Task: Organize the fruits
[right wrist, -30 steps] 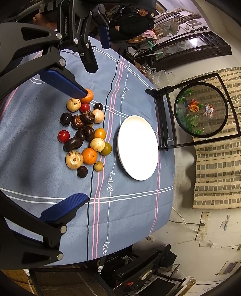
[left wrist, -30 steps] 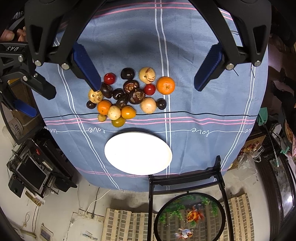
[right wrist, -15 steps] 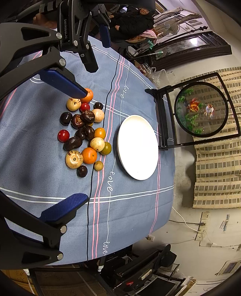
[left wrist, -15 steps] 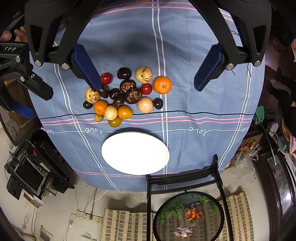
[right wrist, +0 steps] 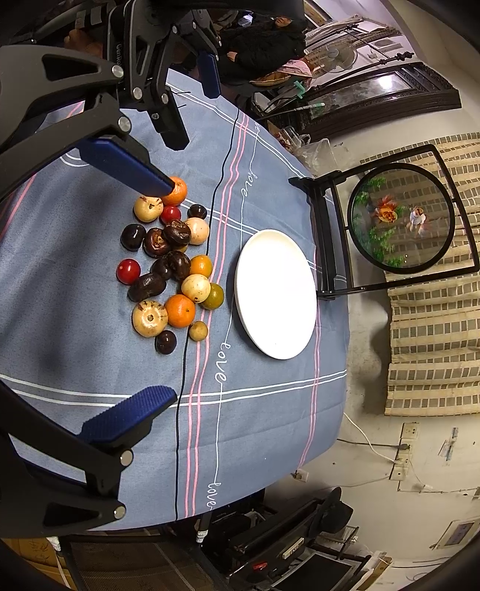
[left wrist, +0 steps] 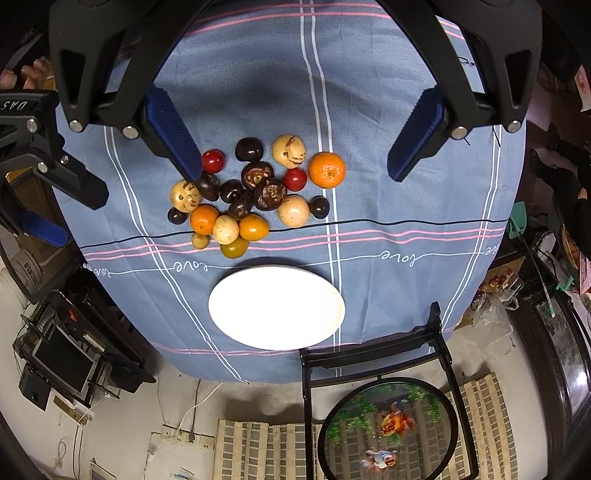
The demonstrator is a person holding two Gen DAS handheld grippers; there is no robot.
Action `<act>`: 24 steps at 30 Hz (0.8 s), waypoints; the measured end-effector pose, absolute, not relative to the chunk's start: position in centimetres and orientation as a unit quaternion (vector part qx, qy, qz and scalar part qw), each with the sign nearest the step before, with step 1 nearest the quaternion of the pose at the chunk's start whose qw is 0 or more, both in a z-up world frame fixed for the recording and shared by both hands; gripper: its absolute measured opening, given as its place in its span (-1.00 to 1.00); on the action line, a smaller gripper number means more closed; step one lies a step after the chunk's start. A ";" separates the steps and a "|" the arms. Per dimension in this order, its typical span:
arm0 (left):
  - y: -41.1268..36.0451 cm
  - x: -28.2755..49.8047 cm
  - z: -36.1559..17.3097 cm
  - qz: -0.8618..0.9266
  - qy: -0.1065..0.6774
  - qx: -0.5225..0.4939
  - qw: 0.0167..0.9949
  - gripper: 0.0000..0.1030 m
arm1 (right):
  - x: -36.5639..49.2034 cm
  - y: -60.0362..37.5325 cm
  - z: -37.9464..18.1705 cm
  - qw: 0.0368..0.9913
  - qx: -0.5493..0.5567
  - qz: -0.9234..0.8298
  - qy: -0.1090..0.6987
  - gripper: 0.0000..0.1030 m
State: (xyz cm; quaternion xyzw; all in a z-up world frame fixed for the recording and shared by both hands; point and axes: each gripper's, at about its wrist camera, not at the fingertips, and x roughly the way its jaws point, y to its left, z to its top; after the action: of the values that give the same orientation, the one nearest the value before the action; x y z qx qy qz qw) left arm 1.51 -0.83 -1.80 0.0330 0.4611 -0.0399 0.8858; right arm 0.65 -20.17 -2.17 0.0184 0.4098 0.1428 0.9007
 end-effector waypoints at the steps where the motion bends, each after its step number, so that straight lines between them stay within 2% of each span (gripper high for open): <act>1: -0.9 1.5 -2.0 -0.040 0.463 0.035 0.885 0.96 | 0.7 -20.2 -2.3 0.900 0.018 0.143 0.412 0.97; 5: -0.7 1.7 -3.0 -0.049 0.475 0.026 0.878 0.96 | 1.0 -20.2 -2.8 0.894 0.017 0.151 0.421 0.97; 10: -0.3 2.5 -7.4 -0.059 0.483 0.048 0.872 0.96 | 2.0 -21.5 -5.0 0.892 0.000 0.153 0.426 0.97; 13: 0.3 2.9 -11.2 -0.058 0.522 0.044 0.850 0.79 | 1.8 -22.6 -6.7 0.888 -0.010 0.140 0.439 0.97; 20: 1.0 3.7 -14.3 -0.064 0.532 0.021 0.844 0.70 | 1.3 -24.7 -8.1 0.883 -0.007 0.124 0.453 0.97; 24: 0.4 5.0 -15.2 -0.087 0.529 0.022 0.844 0.45 | 1.1 -25.2 -8.1 0.885 -0.010 0.111 0.451 0.97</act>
State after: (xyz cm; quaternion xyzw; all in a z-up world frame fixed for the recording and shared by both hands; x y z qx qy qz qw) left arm 4.99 0.37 -15.21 0.0222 0.5289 -0.0870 0.8439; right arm 1.06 -25.24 -8.14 -0.0099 0.4514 0.1114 0.8853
